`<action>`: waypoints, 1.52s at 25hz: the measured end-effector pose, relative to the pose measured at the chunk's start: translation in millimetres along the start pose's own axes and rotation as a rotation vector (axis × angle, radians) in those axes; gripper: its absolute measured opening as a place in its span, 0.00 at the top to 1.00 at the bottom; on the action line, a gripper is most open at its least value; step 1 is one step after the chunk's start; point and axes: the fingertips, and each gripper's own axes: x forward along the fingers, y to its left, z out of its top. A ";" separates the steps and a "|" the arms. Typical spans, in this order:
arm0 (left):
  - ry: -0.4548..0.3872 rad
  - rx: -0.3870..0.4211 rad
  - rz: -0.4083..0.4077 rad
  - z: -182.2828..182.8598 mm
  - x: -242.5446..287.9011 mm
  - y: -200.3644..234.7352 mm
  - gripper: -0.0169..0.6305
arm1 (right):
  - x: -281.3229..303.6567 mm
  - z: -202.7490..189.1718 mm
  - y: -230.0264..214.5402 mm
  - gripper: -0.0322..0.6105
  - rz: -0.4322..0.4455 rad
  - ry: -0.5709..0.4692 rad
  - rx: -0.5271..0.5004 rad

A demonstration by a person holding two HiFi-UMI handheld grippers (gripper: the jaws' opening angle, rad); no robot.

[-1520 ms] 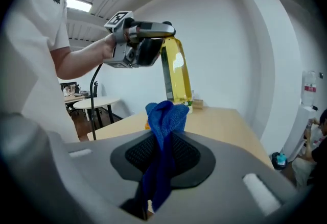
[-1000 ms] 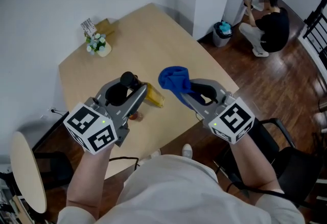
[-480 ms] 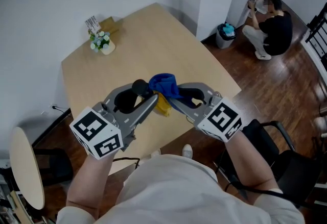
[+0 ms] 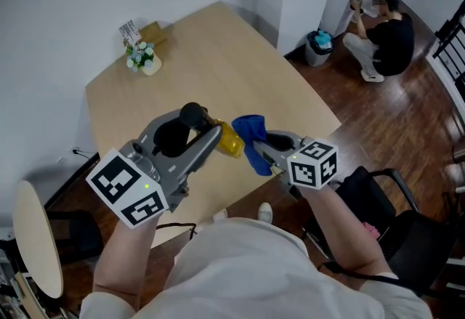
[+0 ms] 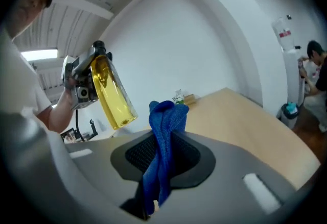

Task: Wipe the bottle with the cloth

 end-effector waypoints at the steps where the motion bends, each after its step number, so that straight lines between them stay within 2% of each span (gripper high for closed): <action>1: -0.003 0.001 -0.001 0.9 -0.3 -0.2 0.74 | 0.6 -0.2 4.6 0.83 0.018 -0.010 0.039; 3: -0.007 0.000 -0.002 1.8 -0.5 -0.9 0.74 | 5.2 0.3 13.8 0.83 0.070 -0.038 0.159; 7: -0.009 0.003 -0.015 -0.1 2.7 -4.3 0.74 | 15.7 0.8 26.7 0.83 0.225 -0.147 0.587; 8: -0.007 0.002 -0.018 -1.5 3.3 -4.8 0.74 | 16.8 1.7 31.4 0.83 0.274 -0.175 0.667; 10: 0.001 0.005 -0.016 -5.3 3.6 -4.3 0.74 | 16.0 3.3 36.7 0.83 0.332 -0.208 0.734; 20: 0.051 0.003 0.012 -29.2 2.3 5.4 0.74 | -13.9 1.7 9.8 0.83 0.295 -0.265 0.777; 27: 0.100 0.037 0.069 -56.3 30.2 -26.7 0.74 | -97.1 -8.2 -19.6 0.83 0.185 -0.317 0.686; 33: 0.155 0.012 0.113 -103.4 38.6 18.5 0.74 | -101.1 -9.5 -24.3 0.83 0.085 -0.303 0.644; 38: 0.182 0.014 0.180 -148.6 52.7 55.0 0.74 | -102.7 -8.0 -25.1 0.83 0.045 -0.292 0.647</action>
